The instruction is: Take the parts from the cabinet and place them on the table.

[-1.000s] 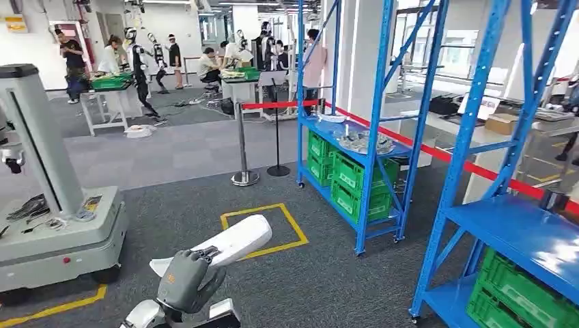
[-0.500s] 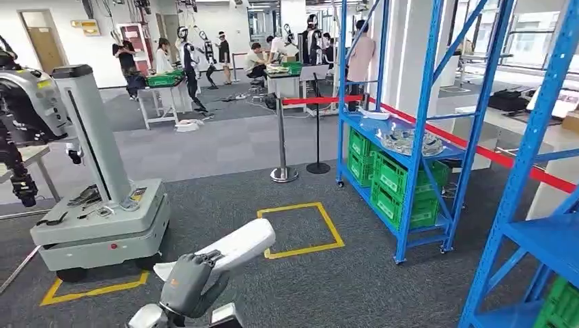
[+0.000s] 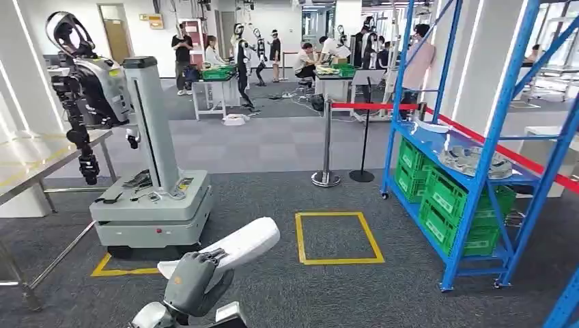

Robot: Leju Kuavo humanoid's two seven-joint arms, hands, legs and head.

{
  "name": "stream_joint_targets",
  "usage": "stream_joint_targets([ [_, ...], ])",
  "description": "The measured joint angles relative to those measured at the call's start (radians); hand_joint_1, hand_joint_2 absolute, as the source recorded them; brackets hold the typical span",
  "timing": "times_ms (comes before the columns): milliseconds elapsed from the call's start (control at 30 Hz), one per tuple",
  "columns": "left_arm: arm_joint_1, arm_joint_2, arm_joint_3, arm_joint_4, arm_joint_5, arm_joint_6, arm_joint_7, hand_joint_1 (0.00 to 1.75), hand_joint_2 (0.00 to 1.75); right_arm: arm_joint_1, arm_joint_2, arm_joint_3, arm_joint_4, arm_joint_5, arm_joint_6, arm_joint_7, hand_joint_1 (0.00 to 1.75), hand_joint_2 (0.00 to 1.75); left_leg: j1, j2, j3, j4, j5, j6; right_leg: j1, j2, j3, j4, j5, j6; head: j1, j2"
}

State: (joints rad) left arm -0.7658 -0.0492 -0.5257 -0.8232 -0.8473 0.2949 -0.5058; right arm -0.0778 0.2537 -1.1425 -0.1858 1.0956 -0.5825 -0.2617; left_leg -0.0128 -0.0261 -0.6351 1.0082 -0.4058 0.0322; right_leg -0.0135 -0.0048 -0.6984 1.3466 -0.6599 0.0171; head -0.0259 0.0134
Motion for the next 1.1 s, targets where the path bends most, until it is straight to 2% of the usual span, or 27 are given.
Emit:
stream_joint_targets([
  [33, 0.002, 0.0, 0.0, 0.0, 0.0, 0.0, 0.0, 1.75, 1.75, 0.0, 0.0, 0.0, 0.0, 0.0, 0.0, 0.0, 0.0, 0.0, 0.005, -0.013, 0.001, 0.005, -0.004, -0.005, -0.004, 0.0, -0.01, -0.016, 0.036, 0.005, -0.001, 0.0],
  [67, 0.002, 0.0, 0.0, 0.002, -0.001, 0.0, 0.001, 1.75, 1.75, 0.003, -0.002, 0.0, 0.0, 0.0, 0.0, 0.0, 0.0, 0.0, 0.011, -0.028, 0.001, 0.012, -0.01, -0.011, -0.007, 0.001, 0.005, -0.082, 0.094, 0.011, 0.0, 0.0],
  [100, 0.001, 0.0, 0.0, 0.001, -0.001, 0.0, 0.001, 1.75, 1.75, 0.003, -0.003, 0.0, 0.0, 0.0, 0.0, 0.0, 0.0, 0.0, 0.017, -0.04, 0.001, 0.023, -0.016, -0.019, -0.013, 0.008, 0.037, -0.167, 0.15, 0.018, 0.0, 0.0],
  [133, 0.001, -0.001, 0.0, 0.001, -0.001, 0.0, 0.001, 1.75, 1.75, 0.003, -0.003, 0.0, 0.0, 0.0, 0.0, -0.001, 0.0, 0.0, 0.023, -0.051, 0.0, 0.035, -0.025, -0.028, -0.022, 0.026, 0.07, -0.251, 0.191, 0.026, 0.0, 0.0],
  [167, 0.001, -0.001, 0.0, 0.001, -0.001, -0.001, 0.001, 1.75, 1.75, 0.003, -0.003, 0.0, 0.001, 0.0, 0.002, -0.001, 0.0, 0.0, 0.022, -0.06, -0.006, 0.043, -0.03, -0.037, -0.022, 0.064, 0.077, -0.263, 0.161, 0.032, 0.0, 0.0],
  [200, 0.001, -0.001, 0.0, 0.0, -0.002, -0.001, 0.003, 1.75, 1.75, 0.0, -0.002, 0.0, 0.001, 0.0, 0.002, -0.003, 0.0, 0.0, 0.02, -0.07, -0.014, 0.052, -0.034, -0.045, -0.022, 0.062, 0.081, -0.27, 0.166, 0.012, 0.0, 0.0],
  [300, 0.003, 0.004, 0.0, 0.0, -0.002, -0.002, 0.002, 1.75, 1.75, -0.004, -0.003, 0.0, 0.001, 0.0, 0.001, -0.008, 0.0, 0.0, 0.023, -0.089, -0.017, 0.036, -0.024, -0.062, -0.016, 0.038, 0.083, -0.271, 0.168, -0.014, -0.003, 0.0],
  [333, 0.005, 0.007, 0.001, -0.001, -0.002, -0.002, 0.002, 1.75, 1.75, -0.004, -0.003, 0.0, 0.001, 0.0, 0.001, -0.01, 0.0, 0.0, 0.023, -0.069, -0.022, 0.042, -0.027, -0.064, -0.021, 0.027, 0.085, -0.275, 0.171, -0.023, -0.003, 0.0],
  [367, 0.004, 0.009, 0.001, -0.001, -0.002, -0.002, 0.002, 1.75, 1.75, -0.004, -0.004, 0.0, 0.001, 0.0, 0.001, -0.011, 0.0, 0.0, 0.017, -0.022, -0.032, 0.07, -0.046, -0.068, -0.02, 0.022, 0.087, -0.277, 0.17, -0.031, -0.006, 0.0],
  [400, 0.003, 0.009, 0.001, -0.002, -0.002, -0.002, 0.002, 1.75, 1.75, -0.003, -0.004, 0.0, 0.001, 0.0, 0.001, -0.011, 0.0, 0.0, 0.017, 0.001, -0.059, 0.127, -0.079, -0.072, -0.018, 0.015, 0.088, -0.277, 0.169, -0.034, -0.006, 0.0],
  [467, 0.007, 0.009, 0.001, -0.001, -0.002, -0.002, 0.002, 1.75, 1.75, 0.001, -0.004, -0.001, 0.001, 0.0, 0.001, -0.011, 0.0, 0.0, 0.018, 0.017, -0.135, 0.284, -0.148, -0.075, -0.014, -0.006, 0.089, -0.277, 0.166, -0.038, -0.006, 0.0],
  [500, 0.01, 0.009, 0.001, -0.001, -0.002, -0.002, 0.002, 1.75, 1.75, 0.002, -0.004, -0.001, 0.001, 0.0, 0.001, -0.011, 0.0, 0.0, 0.018, 0.019, -0.161, 0.338, -0.162, -0.075, -0.012, -0.017, 0.089, -0.277, 0.164, -0.041, -0.006, 0.0],
  [533, 0.014, 0.009, 0.001, -0.001, -0.002, -0.002, 0.002, 1.75, 1.75, 0.002, -0.005, -0.001, 0.001, 0.0, 0.001, -0.011, 0.0, 0.0, 0.018, 0.02, -0.161, 0.338, -0.15, -0.073, -0.011, -0.027, 0.091, -0.277, 0.163, -0.041, -0.006, 0.0],
  [567, 0.015, 0.009, 0.001, -0.001, -0.002, -0.002, 0.002, 1.75, 1.75, 0.002, -0.005, -0.001, 0.001, 0.0, 0.001, -0.011, 0.0, 0.0, 0.017, 0.021, -0.139, 0.297, -0.12, -0.069, -0.009, -0.035, 0.094, -0.277, 0.16, -0.042, -0.006, 0.0],
  [600, 0.014, 0.009, 0.001, -0.001, -0.002, -0.002, 0.002, 1.75, 1.75, 0.001, -0.005, -0.001, 0.001, 0.0, 0.001, -0.011, 0.0, 0.0, 0.016, 0.025, -0.095, 0.22, -0.077, -0.062, -0.007, -0.044, 0.099, -0.277, 0.158, -0.042, -0.006, 0.0],
  [633, 0.012, 0.01, 0.001, -0.002, -0.002, -0.001, 0.002, 1.75, 1.75, 0.001, -0.005, -0.001, 0.001, 0.0, 0.001, -0.011, 0.0, 0.0, 0.011, 0.043, -0.047, 0.129, -0.037, -0.052, -0.006, -0.052, 0.105, -0.277, 0.154, -0.041, -0.006, 0.0],
  [667, 0.009, 0.01, 0.001, -0.003, -0.002, -0.001, 0.003, 1.75, 1.75, 0.002, -0.004, -0.001, 0.001, 0.0, 0.001, -0.011, 0.0, 0.0, 0.0, 0.086, -0.012, 0.053, -0.03, -0.04, -0.005, -0.062, 0.111, -0.278, 0.15, -0.038, -0.006, 0.0],
  [700, 0.006, 0.009, 0.001, -0.003, -0.002, -0.002, 0.003, 1.75, 1.75, 0.002, -0.003, -0.001, 0.001, 0.0, 0.001, -0.011, 0.0, 0.0, -0.013, 0.113, 0.005, 0.041, -0.042, -0.031, 0.004, -0.072, 0.112, -0.278, 0.146, -0.032, -0.006, 0.0],
  [800, 0.01, 0.012, 0.001, -0.004, -0.001, -0.002, 0.003, 1.75, 1.75, 0.001, -0.003, -0.001, 0.001, 0.0, 0.003, -0.011, 0.0, 0.0, -0.013, 0.074, 0.001, 0.039, -0.039, -0.029, 0.002, -0.102, 0.127, -0.292, 0.145, -0.02, -0.005, 0.0],
  [833, 0.012, 0.014, 0.002, -0.005, -0.001, -0.002, 0.003, 1.75, 1.75, -0.001, -0.003, -0.001, 0.001, 0.0, 0.003, -0.011, 0.0, 0.0, -0.003, 0.059, 0.012, 0.026, -0.033, -0.022, 0.008, -0.114, 0.135, -0.294, 0.139, -0.012, -0.005, 0.0],
  [867, 0.014, 0.015, 0.003, -0.008, -0.001, -0.001, 0.003, 1.75, 1.75, -0.001, -0.004, -0.001, 0.001, 0.0, 0.004, -0.011, 0.0, 0.0, 0.003, 0.049, 0.019, 0.018, -0.03, -0.021, 0.0, -0.076, 0.132, -0.279, 0.131, -0.006, -0.004, 0.0],
  [900, 0.011, 0.015, 0.006, -0.01, 0.001, 0.0, 0.005, 1.75, 1.75, -0.002, -0.005, -0.001, 0.001, 0.0, 0.004, -0.011, 0.0, 0.0, 0.007, 0.041, 0.019, 0.018, -0.029, -0.013, 0.0, -0.033, 0.109, -0.235, 0.104, -0.004, -0.004, 0.0],
  [933, 0.012, 0.013, 0.006, -0.011, 0.001, 0.001, 0.006, 1.75, 1.75, -0.001, -0.005, -0.001, 0.001, 0.001, 0.006, -0.011, 0.0, 0.0, 0.008, 0.032, 0.019, 0.018, -0.03, -0.009, -0.001, -0.011, 0.072, -0.164, 0.072, -0.002, -0.003, 0.0],
  [1000, 0.026, 0.013, 0.006, -0.012, -0.002, 0.001, 0.01, 1.75, 1.75, 0.002, -0.006, -0.001, 0.001, 0.008, 0.005, -0.009, 0.0, 0.0, 0.007, 0.006, 0.019, 0.019, -0.032, -0.005, -0.003, -0.001, -0.014, -0.015, 0.023, 0.003, -0.003, 0.0],
  [1033, 0.033, 0.014, 0.006, -0.013, -0.005, 0.001, 0.013, 1.75, 1.75, 0.003, -0.006, -0.001, 0.001, 0.013, 0.005, -0.008, 0.0, 0.0, 0.007, -0.008, 0.019, 0.021, -0.032, -0.005, -0.003, -0.001, -0.034, 0.007, 0.033, 0.004, -0.003, 0.0],
  [1067, 0.039, 0.015, 0.007, -0.013, -0.009, 0.001, 0.017, 1.75, 1.75, 0.004, -0.006, 0.0, 0.001, 0.018, 0.005, -0.007, 0.0, 0.0, 0.008, -0.021, 0.019, 0.023, -0.034, -0.007, -0.004, -0.001, -0.029, -0.02, 0.065, 0.005, -0.003, 0.0],
  [1100, 0.043, 0.016, 0.008, -0.016, -0.013, 0.001, 0.019, 1.75, 1.75, 0.005, -0.006, 0.0, 0.001, 0.023, 0.004, -0.006, 0.0, 0.0, 0.01, -0.036, 0.019, 0.026, -0.035, -0.01, -0.006, 0.002, -0.004, -0.089, 0.113, 0.005, -0.003, 0.0],
])
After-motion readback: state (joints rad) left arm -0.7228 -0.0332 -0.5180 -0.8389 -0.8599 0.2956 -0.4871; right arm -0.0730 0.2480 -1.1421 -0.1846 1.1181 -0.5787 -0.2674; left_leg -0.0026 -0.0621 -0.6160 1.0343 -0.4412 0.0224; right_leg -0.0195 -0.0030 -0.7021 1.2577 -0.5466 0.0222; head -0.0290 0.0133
